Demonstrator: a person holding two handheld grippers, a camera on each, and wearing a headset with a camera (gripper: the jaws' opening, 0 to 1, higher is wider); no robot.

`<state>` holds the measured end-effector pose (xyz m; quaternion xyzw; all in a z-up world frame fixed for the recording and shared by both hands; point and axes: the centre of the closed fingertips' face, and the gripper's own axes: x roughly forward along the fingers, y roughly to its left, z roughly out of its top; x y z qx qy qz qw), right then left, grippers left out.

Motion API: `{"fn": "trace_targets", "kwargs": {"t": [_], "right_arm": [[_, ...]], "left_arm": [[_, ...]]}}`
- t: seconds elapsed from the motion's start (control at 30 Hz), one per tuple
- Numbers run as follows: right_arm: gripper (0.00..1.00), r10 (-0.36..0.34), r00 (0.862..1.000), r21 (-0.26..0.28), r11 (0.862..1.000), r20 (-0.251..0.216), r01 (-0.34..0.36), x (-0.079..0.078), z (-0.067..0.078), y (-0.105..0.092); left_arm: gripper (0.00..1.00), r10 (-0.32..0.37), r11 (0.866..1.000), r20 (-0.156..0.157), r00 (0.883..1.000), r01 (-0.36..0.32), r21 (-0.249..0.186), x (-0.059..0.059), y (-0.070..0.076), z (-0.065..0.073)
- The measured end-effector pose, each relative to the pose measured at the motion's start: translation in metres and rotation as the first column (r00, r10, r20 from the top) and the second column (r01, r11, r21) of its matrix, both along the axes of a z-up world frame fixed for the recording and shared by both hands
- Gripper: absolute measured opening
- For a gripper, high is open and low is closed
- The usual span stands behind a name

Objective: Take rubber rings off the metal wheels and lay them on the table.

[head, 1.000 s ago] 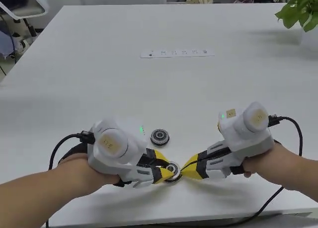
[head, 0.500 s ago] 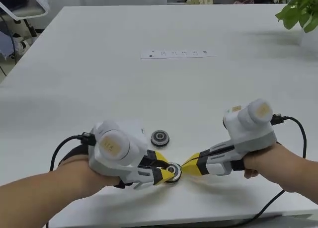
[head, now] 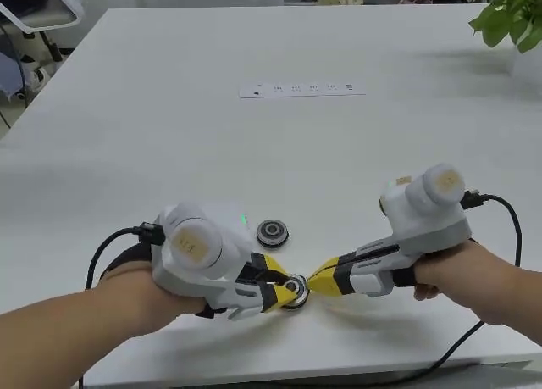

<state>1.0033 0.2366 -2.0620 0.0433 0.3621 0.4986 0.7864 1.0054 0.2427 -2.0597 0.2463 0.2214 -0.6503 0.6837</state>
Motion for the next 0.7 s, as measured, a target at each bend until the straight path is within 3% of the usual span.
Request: {"fn": "trace_targets", "kwargs": {"t": [0.7], "right_arm": [[0.00, 0.013, 1.000, 0.016, 1.000, 0.001, -0.013, -0.0012, 0.0028, 0.0052]], "left_arm": [[0.07, -0.001, 1.000, -0.001, 1.000, 0.001, 0.004, -0.0004, -0.0002, 0.0002]]}}
